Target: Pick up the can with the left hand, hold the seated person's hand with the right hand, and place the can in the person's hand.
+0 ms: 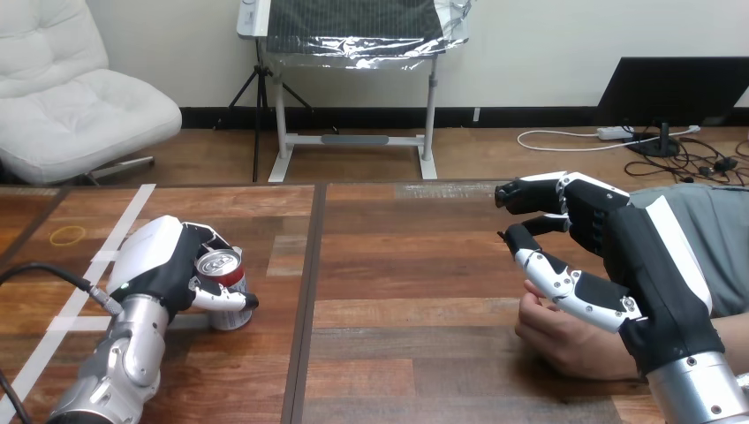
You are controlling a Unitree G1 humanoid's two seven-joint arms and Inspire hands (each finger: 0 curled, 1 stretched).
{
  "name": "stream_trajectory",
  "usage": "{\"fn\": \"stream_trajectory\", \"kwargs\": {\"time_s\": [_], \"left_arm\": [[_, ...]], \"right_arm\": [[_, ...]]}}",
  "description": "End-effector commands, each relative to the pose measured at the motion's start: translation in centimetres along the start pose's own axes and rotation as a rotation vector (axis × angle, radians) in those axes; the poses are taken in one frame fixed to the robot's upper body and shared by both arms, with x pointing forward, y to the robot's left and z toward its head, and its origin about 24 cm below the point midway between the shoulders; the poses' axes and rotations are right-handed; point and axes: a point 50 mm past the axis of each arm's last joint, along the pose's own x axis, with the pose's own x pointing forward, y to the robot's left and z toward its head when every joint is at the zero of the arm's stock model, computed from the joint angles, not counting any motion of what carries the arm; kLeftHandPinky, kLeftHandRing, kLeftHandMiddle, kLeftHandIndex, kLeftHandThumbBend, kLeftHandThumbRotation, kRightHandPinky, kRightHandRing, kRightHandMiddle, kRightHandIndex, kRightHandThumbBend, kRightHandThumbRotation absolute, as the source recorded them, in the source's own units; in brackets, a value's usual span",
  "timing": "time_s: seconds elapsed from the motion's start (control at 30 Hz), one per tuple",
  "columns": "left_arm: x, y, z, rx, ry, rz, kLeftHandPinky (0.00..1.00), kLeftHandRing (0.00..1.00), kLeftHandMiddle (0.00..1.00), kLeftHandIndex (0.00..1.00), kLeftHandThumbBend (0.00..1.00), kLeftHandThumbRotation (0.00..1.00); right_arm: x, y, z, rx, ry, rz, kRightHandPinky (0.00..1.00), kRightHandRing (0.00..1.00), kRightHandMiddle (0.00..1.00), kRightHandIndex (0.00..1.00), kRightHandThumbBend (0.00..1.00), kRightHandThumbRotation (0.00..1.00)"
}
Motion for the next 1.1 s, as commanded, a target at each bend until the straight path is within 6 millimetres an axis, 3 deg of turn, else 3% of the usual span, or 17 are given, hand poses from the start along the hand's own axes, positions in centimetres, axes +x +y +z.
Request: {"fn": "stream_trajectory", "kwargs": {"time_s": [0.0, 1.07], "left_arm": [[1.20, 1.65, 1.90, 0.010, -0.065, 0.054, 0.36, 0.44, 0.53, 0.54, 0.66, 0.00], [0.97, 1.80, 1.95, -0.011, -0.093, 0.079, 0.38, 0.46, 0.53, 0.55, 0.68, 0.00]], "right_arm": [[0.76, -0.81, 1.84, -0.023, -0.097, -0.022, 0.65, 0.72, 0.70, 0.62, 0.38, 0.00], [0.65, -0.92, 1.76, -0.047, -0.082, -0.032, 0.65, 0.71, 0.70, 0.62, 0.39, 0.00]]}}
